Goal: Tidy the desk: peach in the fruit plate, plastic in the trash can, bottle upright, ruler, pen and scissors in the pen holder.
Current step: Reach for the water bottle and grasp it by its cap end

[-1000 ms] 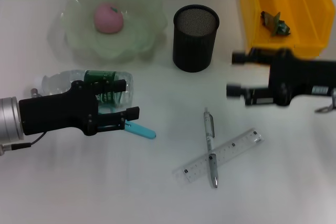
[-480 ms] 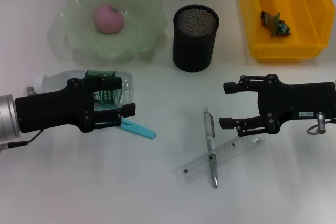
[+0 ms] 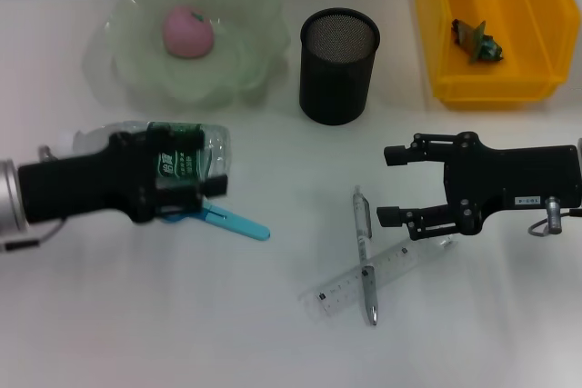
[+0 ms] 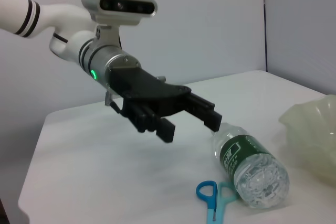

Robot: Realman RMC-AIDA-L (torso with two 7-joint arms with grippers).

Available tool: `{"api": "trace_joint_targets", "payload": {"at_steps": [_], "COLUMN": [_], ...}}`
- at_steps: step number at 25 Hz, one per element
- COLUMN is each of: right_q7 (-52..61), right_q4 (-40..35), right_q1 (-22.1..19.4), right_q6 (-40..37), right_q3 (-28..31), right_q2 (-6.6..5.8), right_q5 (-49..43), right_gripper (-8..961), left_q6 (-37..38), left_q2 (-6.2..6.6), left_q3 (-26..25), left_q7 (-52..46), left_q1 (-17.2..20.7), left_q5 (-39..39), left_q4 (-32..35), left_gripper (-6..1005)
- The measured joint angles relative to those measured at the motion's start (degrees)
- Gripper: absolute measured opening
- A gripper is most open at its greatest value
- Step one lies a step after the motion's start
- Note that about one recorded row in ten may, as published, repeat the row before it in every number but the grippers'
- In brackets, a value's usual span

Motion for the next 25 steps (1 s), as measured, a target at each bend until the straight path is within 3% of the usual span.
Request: {"api": "trace_joint_targets", "payload": {"at_steps": [4, 7, 12, 17, 19, 22, 23, 24, 25], "right_q7": [0.0, 0.0, 0.3, 1.0, 1.2, 2.1, 2.2, 2.2, 2.4], "right_q4": [0.1, 0.1, 0.0, 0.0, 0.0, 0.1, 0.1, 0.1, 0.1], "right_q1": [0.0, -0.1, -0.2, -0.2, -0.2, -0.2, -0.2, -0.2, -0.1], "right_q6": [0.1, -0.1, -0.3, 0.0, 0.0, 0.1, 0.1, 0.1, 0.1], "right_q3": [0.0, -0.1, -0.1, -0.1, -0.1, -0.1, 0.0, 0.0, 0.2], "right_q2": [0.02, 0.06, 0.09, -0.08, -0.14, -0.31, -0.31, -0.31, -0.31], "right_q5": [0.0, -0.1, -0.4, -0.8, -0.8, -0.9, -0.9, -0.9, -1.0], "right_gripper": [833, 833, 833, 834, 834, 833, 833, 833, 834], "left_q6": [-1.0, -1.1, -0.7, 0.9, 0.9, 2.4, 2.4, 2.2, 2.2], "left_q2": [1.01, 3.22, 4.33, 4.18, 4.18, 3.11, 3.11, 2.06, 1.84], "left_q3": [0.1, 0.0, 0.0, 0.3, 0.3, 0.5, 0.5, 0.5, 0.5], "left_q7": [-8.0, -15.1, -21.1, -27.1, -27.1, -28.7, -28.7, -28.6, -28.5], "left_q1": [-0.8, -3.2, -4.8, -6.8, -6.8, -10.4, -10.4, -13.1, -13.5], "left_q5": [1.7, 6.2, 12.4, 22.6, 22.6, 33.9, 33.9, 41.2, 42.1], "left_q4": [7.3, 12.0, 17.5, 25.8, 25.8, 28.5, 28.5, 28.3, 28.3], "left_gripper": [728, 728, 727, 727, 727, 727, 727, 726, 726]}}
